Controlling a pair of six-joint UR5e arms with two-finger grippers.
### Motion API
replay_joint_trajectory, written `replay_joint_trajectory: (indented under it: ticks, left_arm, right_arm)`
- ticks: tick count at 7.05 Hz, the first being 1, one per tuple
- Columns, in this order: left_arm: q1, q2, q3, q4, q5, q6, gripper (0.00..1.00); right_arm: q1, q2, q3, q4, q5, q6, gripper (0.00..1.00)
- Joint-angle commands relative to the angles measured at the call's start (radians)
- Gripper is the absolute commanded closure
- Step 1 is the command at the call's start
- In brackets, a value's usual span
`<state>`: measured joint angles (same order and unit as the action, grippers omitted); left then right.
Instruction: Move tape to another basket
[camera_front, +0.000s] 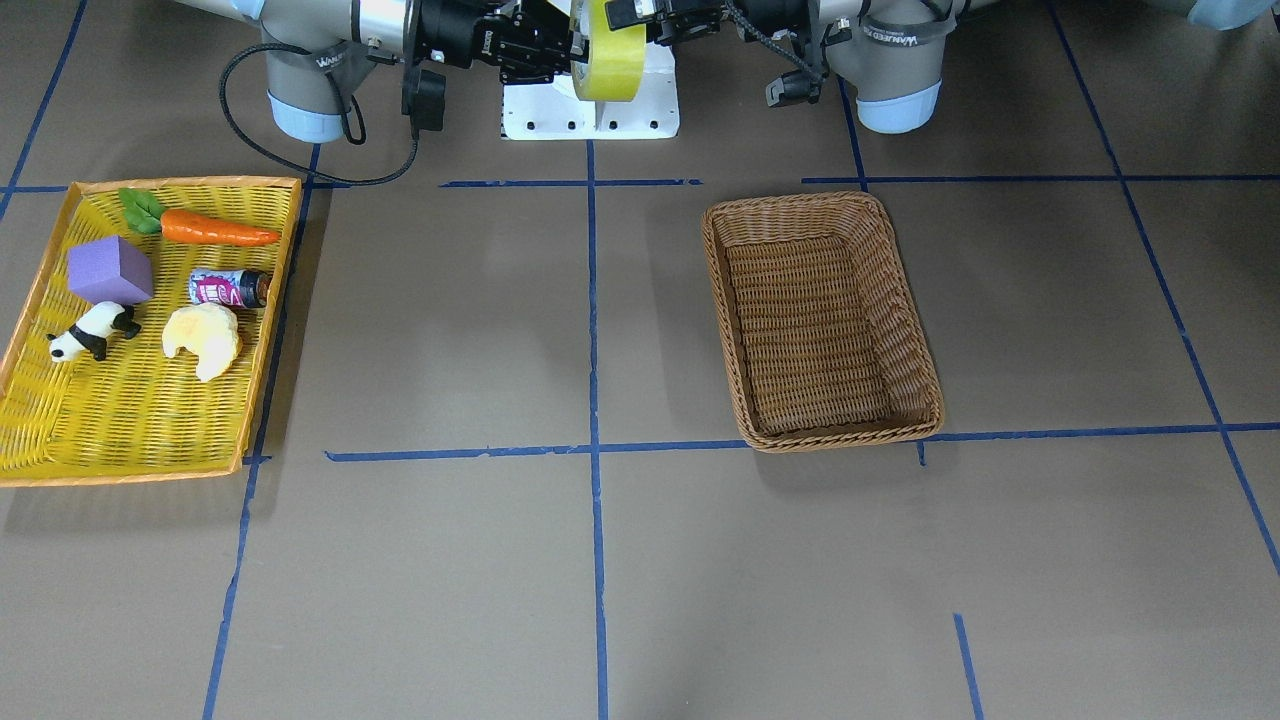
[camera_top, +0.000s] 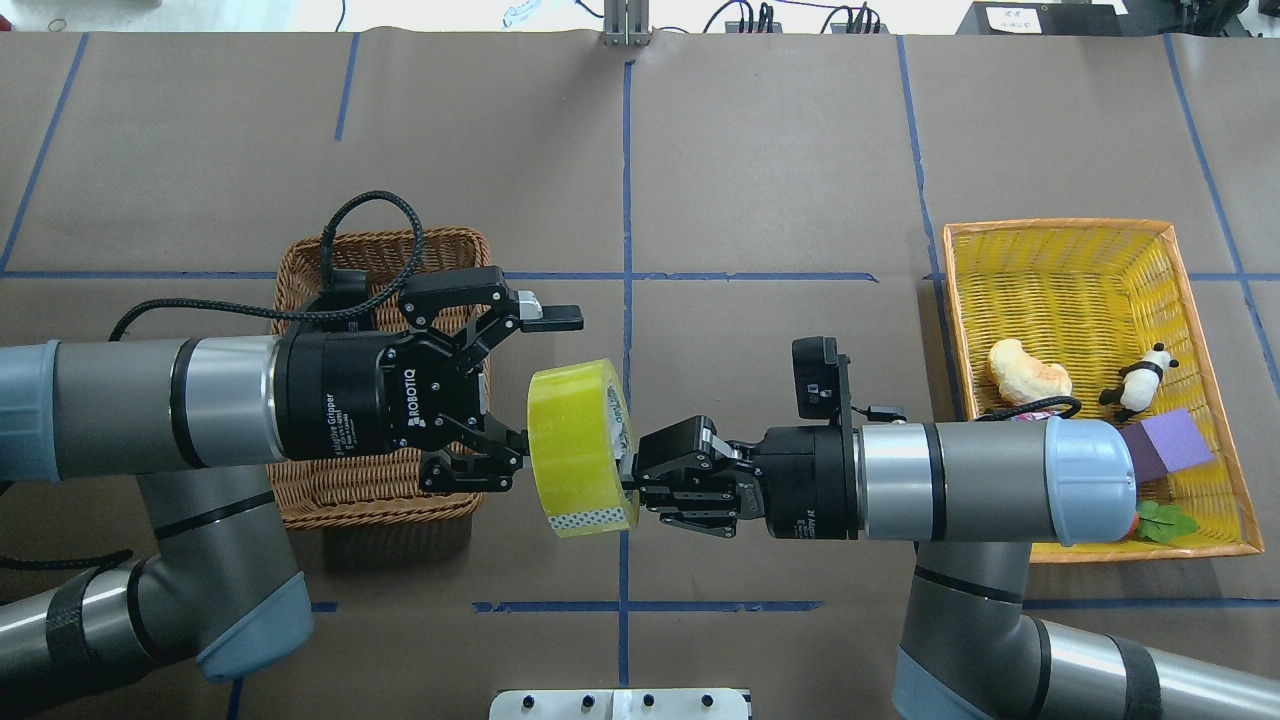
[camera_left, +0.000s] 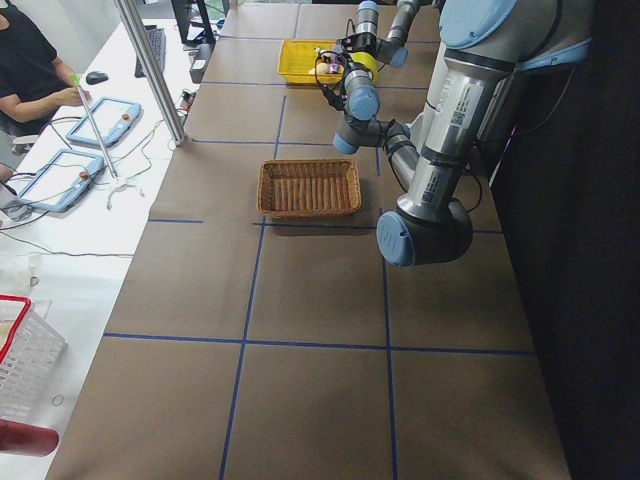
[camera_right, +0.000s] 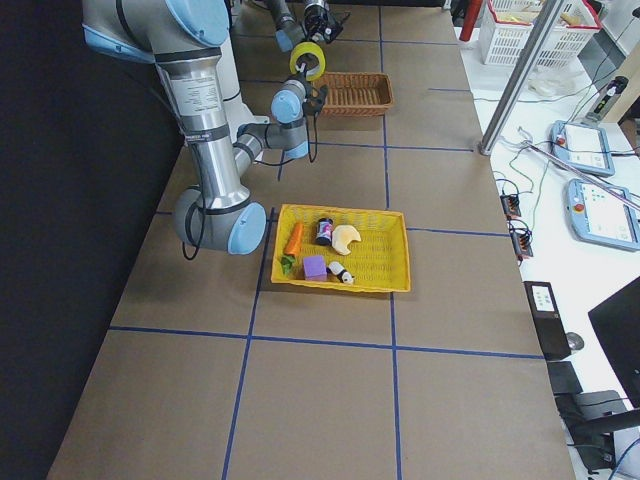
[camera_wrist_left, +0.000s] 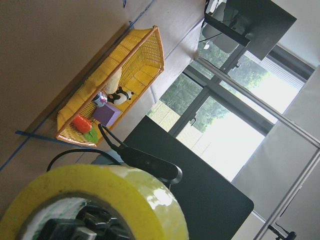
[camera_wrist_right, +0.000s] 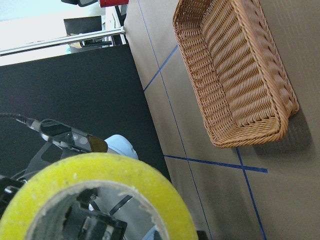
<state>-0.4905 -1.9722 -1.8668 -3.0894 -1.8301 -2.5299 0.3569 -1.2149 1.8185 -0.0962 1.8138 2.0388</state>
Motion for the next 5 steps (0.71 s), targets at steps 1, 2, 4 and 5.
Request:
replay_joint_trajectory:
  ticks: [1, 2, 4, 5]
  left_arm:
    - [-0.002, 0.0, -0.003, 0.002, 0.0, -0.003, 0.23]
    - [-0.002, 0.001, -0.003, 0.002, 0.0, -0.003, 0.47]
    - [-0.002, 0.004, -0.003, 0.0, 0.0, 0.0, 0.93]
    - [-0.003, 0.004, -0.006, 0.0, 0.0, 0.002, 0.98]
  right_arm:
    - [-0.001, 0.002, 0.001, 0.004, -0.002, -0.003, 0.95]
    - [0.004, 0.002, 0.001, 0.009, -0.002, -0.011, 0.43]
    - [0.01, 0.002, 0.007, 0.01, -0.005, -0.012, 0.0]
    - [0.016, 0.002, 0.008, 0.01, -0.005, -0.012, 0.0]
